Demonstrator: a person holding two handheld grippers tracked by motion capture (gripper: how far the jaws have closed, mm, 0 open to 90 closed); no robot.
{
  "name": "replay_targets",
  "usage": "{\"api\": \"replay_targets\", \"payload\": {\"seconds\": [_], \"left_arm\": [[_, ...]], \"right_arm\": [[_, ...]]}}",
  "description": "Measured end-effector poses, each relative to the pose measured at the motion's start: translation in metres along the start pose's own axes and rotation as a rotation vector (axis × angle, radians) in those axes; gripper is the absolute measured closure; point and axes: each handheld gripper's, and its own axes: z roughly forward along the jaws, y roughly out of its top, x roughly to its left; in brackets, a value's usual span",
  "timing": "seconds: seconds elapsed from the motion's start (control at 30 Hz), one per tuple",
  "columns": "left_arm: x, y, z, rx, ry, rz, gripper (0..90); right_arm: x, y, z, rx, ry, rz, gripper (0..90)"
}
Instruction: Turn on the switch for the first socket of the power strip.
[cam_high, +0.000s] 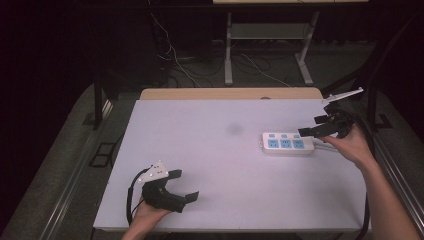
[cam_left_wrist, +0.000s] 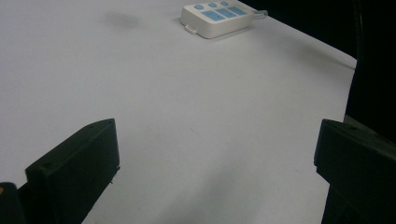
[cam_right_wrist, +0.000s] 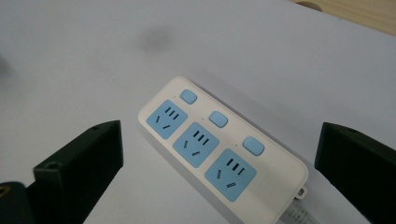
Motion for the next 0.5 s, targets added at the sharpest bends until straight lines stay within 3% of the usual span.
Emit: {"api": "replay_targets", "payload": {"seconds": [0.1, 0.17, 0.2, 0.5], "left_arm": [[0.0, 0.0, 0.0, -0.001, -0.001, -0.002, 0.0], [0.0, 0.0, 0.0, -0.003, 0.0, -0.002, 0.0], [0.0, 0.0, 0.0, -0.002, 0.0, -0.001, 0.0], [0.0, 0.0, 0.0, -0.002, 0.0, -0.001, 0.0]], "right_arm": [[-0.004, 0.0, 0.002, -0.009, -0.002, 0.007, 0.8], [-0.007, -0.001, 0.003, -0.017, 0.02, 0.004, 13.8], [-0.008, -0.002, 0.003, -0.027, 0.04, 0.001, 17.2], [-0.015, -0.004, 0.013, -0.008, 0.065, 0.011, 42.3]]}}
